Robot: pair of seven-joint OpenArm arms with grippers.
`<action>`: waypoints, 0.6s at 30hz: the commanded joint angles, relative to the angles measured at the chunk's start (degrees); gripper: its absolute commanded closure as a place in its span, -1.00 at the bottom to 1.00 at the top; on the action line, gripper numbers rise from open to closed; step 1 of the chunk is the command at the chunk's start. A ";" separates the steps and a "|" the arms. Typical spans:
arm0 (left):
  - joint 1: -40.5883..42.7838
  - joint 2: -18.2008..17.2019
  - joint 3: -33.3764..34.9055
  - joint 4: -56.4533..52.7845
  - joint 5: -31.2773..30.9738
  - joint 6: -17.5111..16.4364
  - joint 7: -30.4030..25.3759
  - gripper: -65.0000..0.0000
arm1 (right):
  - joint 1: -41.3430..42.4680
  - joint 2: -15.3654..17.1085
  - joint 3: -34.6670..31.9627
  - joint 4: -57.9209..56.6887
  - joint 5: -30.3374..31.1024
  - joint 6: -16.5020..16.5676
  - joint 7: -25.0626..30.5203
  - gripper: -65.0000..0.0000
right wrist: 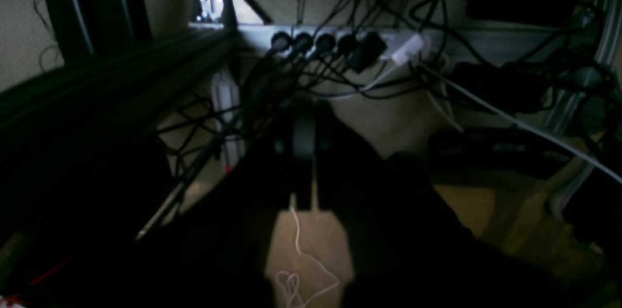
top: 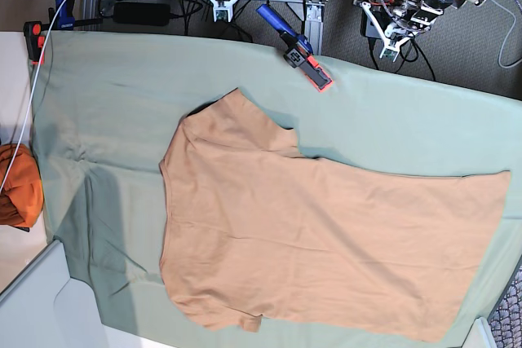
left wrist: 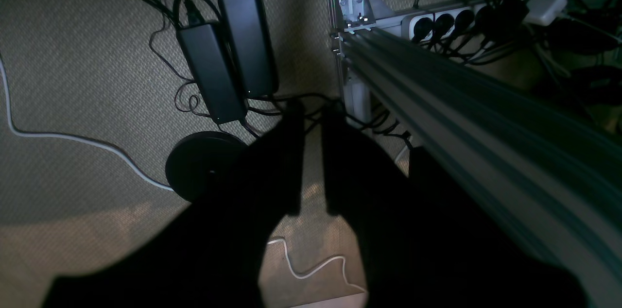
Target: Fold the T-shirt properly
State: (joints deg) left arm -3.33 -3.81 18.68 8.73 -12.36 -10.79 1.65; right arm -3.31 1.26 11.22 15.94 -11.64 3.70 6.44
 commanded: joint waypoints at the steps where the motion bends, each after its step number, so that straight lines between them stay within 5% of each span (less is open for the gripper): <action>1: -0.22 -0.13 0.00 0.33 0.00 -0.39 -0.37 0.79 | -0.07 0.48 -0.11 0.48 0.07 5.18 0.63 0.97; 18: -0.15 -0.20 0.00 0.33 5.03 -0.37 -0.13 0.79 | -0.20 0.96 -0.11 1.14 0.09 7.17 0.63 0.97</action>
State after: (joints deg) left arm -3.33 -3.81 18.68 8.73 -7.51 -10.79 1.67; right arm -3.36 1.91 11.22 16.67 -11.64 6.04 6.44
